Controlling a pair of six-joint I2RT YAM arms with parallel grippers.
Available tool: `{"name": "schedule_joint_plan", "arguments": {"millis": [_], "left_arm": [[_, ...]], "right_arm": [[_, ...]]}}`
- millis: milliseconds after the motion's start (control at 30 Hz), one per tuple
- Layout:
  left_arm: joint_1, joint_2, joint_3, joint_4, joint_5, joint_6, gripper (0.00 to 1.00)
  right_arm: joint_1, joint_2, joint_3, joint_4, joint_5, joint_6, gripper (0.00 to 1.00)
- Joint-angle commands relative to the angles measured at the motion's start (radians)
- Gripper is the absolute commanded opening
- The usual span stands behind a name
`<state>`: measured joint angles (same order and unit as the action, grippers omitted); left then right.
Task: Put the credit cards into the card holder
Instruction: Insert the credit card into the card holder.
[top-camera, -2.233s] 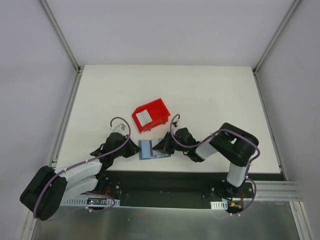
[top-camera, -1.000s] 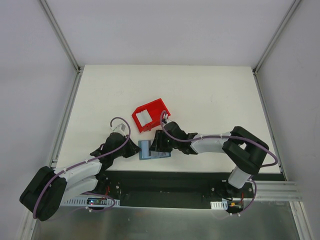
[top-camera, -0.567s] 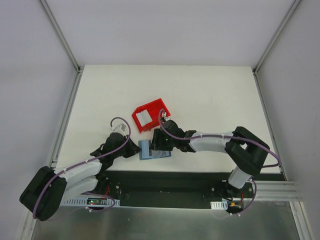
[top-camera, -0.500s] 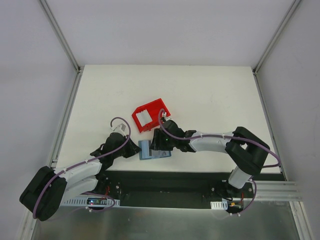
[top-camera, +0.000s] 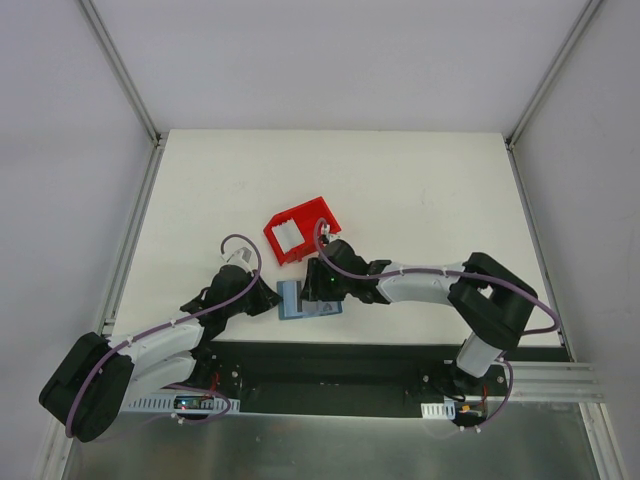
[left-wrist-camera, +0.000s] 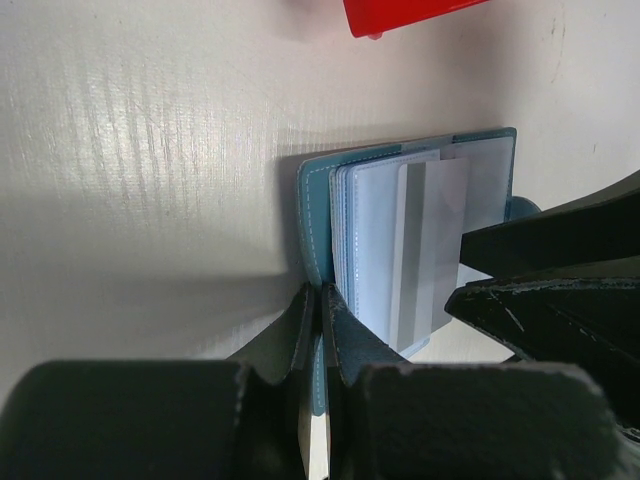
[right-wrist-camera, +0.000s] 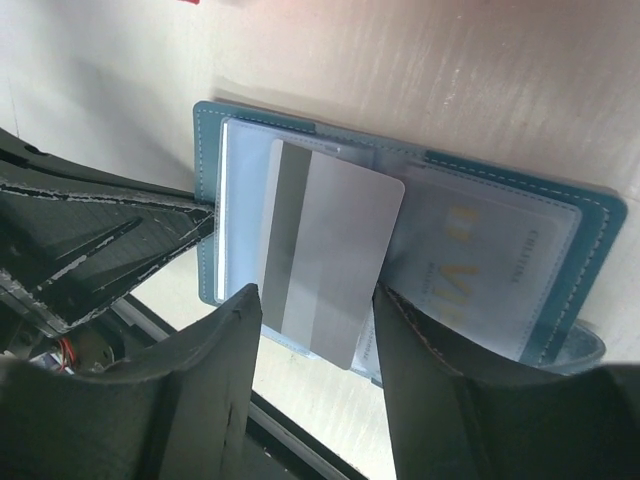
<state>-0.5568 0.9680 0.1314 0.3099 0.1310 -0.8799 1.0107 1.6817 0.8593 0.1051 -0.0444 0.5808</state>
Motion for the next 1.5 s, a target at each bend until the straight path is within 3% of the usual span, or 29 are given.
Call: {"name": "schedule_joint_plan", "arguments": {"millis": [0, 667, 900, 967, 1133, 1467], "left_arm": [[-0.005, -0.005, -0.015, -0.023, 0.012, 0.021, 0.00], [-0.005, 0.009, -0.012, -0.011, 0.016, 0.018, 0.00], [-0.005, 0.005, -0.012, -0.009, 0.018, 0.016, 0.00], [-0.005, 0.006, -0.013, -0.009, 0.016, 0.016, 0.00], [-0.005, 0.005, -0.013, -0.012, 0.018, 0.016, 0.00], [-0.005, -0.018, -0.013, -0.032, 0.010, 0.010, 0.00]], "right_arm": [[0.003, 0.032, 0.021, 0.030, -0.046, -0.025, 0.50], [0.014, 0.067, 0.080, 0.084, -0.117, -0.075, 0.38], [0.014, 0.052, 0.066, 0.096, -0.098, -0.078, 0.21], [0.016, 0.056, 0.070, 0.094, -0.103, -0.076, 0.20], [0.016, 0.056, 0.067, 0.093, -0.103, -0.078, 0.26], [0.011, -0.092, -0.002, 0.013, 0.038, -0.137, 0.54]]}}
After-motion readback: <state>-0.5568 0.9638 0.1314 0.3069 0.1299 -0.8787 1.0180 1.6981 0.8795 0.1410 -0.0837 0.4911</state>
